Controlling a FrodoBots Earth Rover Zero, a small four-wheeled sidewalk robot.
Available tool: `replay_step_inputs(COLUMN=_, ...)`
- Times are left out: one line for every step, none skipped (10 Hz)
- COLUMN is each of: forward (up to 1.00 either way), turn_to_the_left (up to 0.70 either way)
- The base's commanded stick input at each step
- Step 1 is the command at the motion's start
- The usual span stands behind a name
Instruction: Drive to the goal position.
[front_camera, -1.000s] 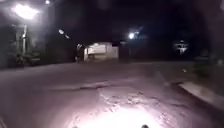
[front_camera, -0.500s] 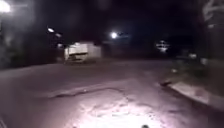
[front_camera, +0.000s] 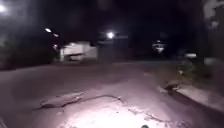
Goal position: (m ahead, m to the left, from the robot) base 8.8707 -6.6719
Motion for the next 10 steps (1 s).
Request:
replay_step_inputs(forward=0.70, turn_to_the_left=0.00)
replay_step_inputs(forward=0.70, turn_to_the_left=0.00)
replay_step_inputs(forward=0.70, turn_to_the_left=0.00)
replay_step_inputs(forward=0.70, turn_to_the_left=0.00)
replay_step_inputs(forward=0.70, turn_to_the_left=0.00)
replay_step_inputs(forward=0.70, turn_to_the_left=0.00)
replay_step_inputs(forward=0.70, turn_to_the_left=0.00)
replay_step_inputs(forward=0.70, turn_to_the_left=0.00)
replay_step_inputs(forward=0.70, turn_to_the_left=0.00)
replay_step_inputs(forward=0.70, turn_to_the_left=0.00)
